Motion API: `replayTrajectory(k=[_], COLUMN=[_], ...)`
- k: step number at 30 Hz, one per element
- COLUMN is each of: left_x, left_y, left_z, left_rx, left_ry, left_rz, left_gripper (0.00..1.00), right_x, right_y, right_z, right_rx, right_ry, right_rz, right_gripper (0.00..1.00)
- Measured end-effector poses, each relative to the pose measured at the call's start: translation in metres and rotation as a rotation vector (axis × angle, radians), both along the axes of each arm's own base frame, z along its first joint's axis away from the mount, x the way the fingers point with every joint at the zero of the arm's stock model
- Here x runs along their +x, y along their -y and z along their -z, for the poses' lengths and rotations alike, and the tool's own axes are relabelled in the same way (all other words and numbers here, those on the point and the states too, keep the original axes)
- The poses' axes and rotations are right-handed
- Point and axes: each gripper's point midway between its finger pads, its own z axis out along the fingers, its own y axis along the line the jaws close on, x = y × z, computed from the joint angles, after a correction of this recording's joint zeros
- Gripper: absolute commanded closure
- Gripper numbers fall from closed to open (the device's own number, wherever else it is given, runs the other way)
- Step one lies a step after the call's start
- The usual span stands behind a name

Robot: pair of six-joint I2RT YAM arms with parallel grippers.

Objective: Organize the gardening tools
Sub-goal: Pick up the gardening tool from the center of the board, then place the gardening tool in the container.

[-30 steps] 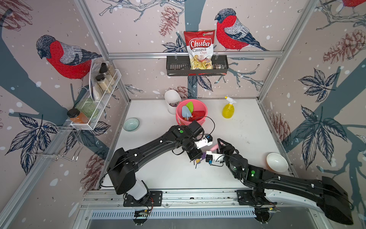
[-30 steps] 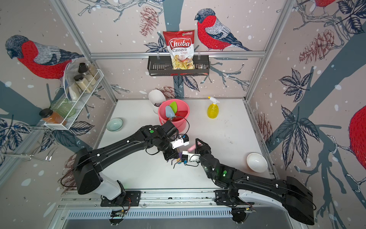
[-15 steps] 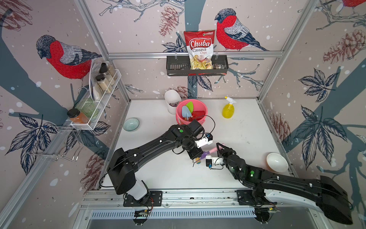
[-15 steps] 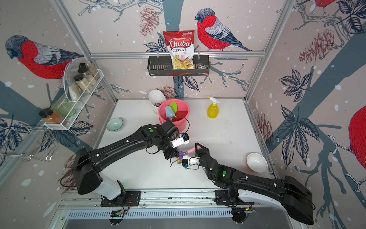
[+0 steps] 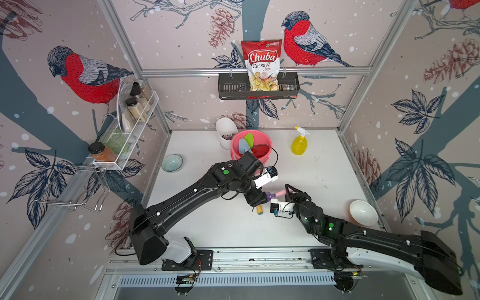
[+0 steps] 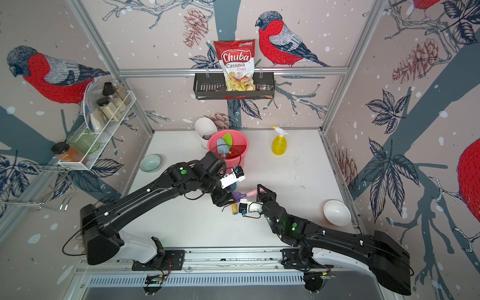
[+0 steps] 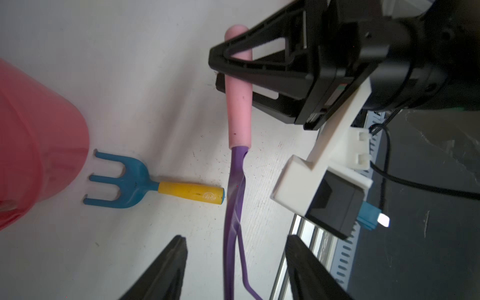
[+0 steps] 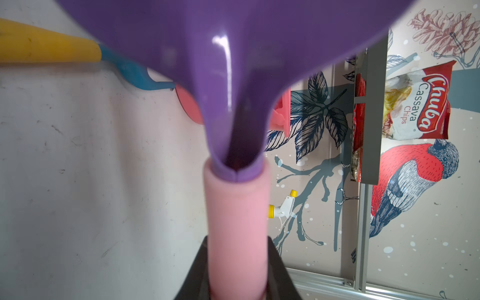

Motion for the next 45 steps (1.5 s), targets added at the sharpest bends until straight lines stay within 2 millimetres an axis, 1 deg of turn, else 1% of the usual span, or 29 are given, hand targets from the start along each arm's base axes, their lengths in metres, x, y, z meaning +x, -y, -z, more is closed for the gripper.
replayTrajectory(k=[1,3,4,7,9,11,12,14,17,20,22,24,26,29,33,36,41,45], left_x=[0.005,0.02,0.026,0.041,0.049,0.06,0.064,0.069,0.078,0.083,0.085,0.086,0.087,0.088,0.09,0.09,0.093,0.093], left_y=[-0.003,-0.017,-0.023,-0.047,-0.059,-0.072,-0.077,-0.086,-0.103,-0.115,-0.121,-0.122,-0.123,-0.124,-0.121,-0.118,-0.115,-0.112], left_z=[-0.007,-0.023,-0.028,-0.044,-0.053,-0.061,-0.064,-0.068,-0.071,-0.078,-0.078,-0.074,-0.064,-0.048,-0.037,-0.032,-0.029,-0.031], left_rx=[-0.025,-0.087,-0.111,-0.183,-0.233,-0.27,-0.289,-0.322,-0.349,-0.394,-0.413,-0.434,-0.444,-0.458,-0.498,-0.526,-0.552,-0.577], left_ry=[0.018,0.06,0.079,0.145,0.178,0.223,0.238,0.269,0.318,0.359,0.375,0.37,0.358,0.327,0.293,0.27,0.257,0.246], left_rz=[-0.02,-0.096,-0.122,-0.23,-0.289,-0.363,-0.394,-0.442,-0.527,-0.59,-0.622,-0.643,-0.665,-0.698,-0.724,-0.728,-0.735,-0.729], left_gripper=[0.26,0.19,0.16,0.08,0.05,0.04,0.04,0.04,0.04,0.04,0.04,0.04,0.04,0.04,0.04,0.04,0.04,0.04], right_x=[0.001,0.002,0.003,0.008,0.015,0.023,0.027,0.037,0.052,0.067,0.078,0.088,0.099,0.113,0.129,0.146,0.174,0.189], right_y=[0.0,0.0,0.0,0.001,0.002,0.001,0.0,-0.003,-0.013,-0.026,-0.035,-0.045,-0.057,-0.071,-0.086,-0.094,-0.106,-0.112], right_z=[-0.001,-0.003,-0.003,-0.003,-0.005,-0.011,-0.014,-0.028,-0.047,-0.064,-0.076,-0.09,-0.105,-0.12,-0.133,-0.132,-0.116,-0.101], right_rx=[0.007,0.04,0.05,0.096,0.134,0.183,0.21,0.293,0.408,0.516,0.594,0.674,0.773,0.896,1.043,1.13,1.215,1.267], right_ry=[-0.002,-0.013,-0.018,-0.047,-0.067,-0.091,-0.099,-0.111,-0.133,-0.162,-0.178,-0.194,-0.213,-0.246,-0.289,-0.324,-0.377,-0.409], right_rz=[0.006,0.025,0.032,0.068,0.102,0.139,0.154,0.19,0.218,0.227,0.231,0.23,0.222,0.203,0.178,0.175,0.2,0.208], right_gripper=[1.0,1.0,1.0,1.0,1.0,1.0,1.0,1.0,1.0,1.0,1.0,1.0,1.0,1.0,1.0,1.0,1.0,1.0])
